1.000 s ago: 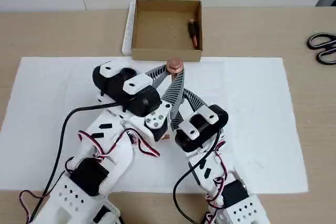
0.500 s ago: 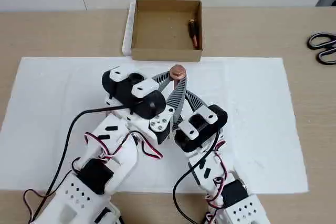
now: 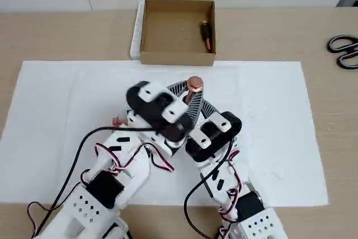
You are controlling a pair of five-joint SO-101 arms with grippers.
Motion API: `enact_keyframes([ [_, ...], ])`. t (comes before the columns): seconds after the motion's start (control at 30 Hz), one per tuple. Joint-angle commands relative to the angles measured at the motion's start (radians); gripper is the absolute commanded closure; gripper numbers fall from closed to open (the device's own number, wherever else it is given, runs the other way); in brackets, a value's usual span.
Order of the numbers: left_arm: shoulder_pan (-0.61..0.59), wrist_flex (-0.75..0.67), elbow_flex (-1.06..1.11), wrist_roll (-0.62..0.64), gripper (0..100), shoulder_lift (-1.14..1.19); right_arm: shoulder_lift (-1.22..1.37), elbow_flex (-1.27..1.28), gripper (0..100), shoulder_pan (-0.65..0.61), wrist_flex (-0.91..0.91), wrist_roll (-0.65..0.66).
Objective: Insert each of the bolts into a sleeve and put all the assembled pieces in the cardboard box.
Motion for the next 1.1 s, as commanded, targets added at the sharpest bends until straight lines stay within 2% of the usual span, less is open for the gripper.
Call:
enact_keyframes([
  [0.0,-0.009,0.071,-0.044,-0.035,98,-0.018,-0.018,0.006,99.4,0.007,0.002,0.002],
  [0.2,-0.026,0.195,-0.065,-0.035,82,-0.018,-0.018,0.006,99.4,0.007,0.002,0.002],
  [0.43,-0.095,0.203,-0.119,-0.035,81,-0.018,-0.016,0.006,99.4,0.007,0.002,0.002],
  [0.73,-0.281,0.209,-0.302,-0.037,82,-0.018,-0.018,-0.002,99.4,0.048,0.073,0.002],
  [0.8,-0.354,0.224,-0.278,-0.035,86,-0.02,-0.008,-0.057,99.5,0.102,0.102,0.002],
  [0.9,-0.456,0.229,-0.222,-0.035,100,-0.032,0.005,-0.224,99.5,0.17,0.272,-0.018],
  [1.0,-0.514,0.224,-0.136,-0.012,98,-0.103,0.105,-0.394,99.5,0.226,0.415,-0.094],
  [1.07,-0.525,0.224,-0.067,0.043,98,-0.157,0.231,-0.502,99.5,0.259,0.453,-0.1],
])
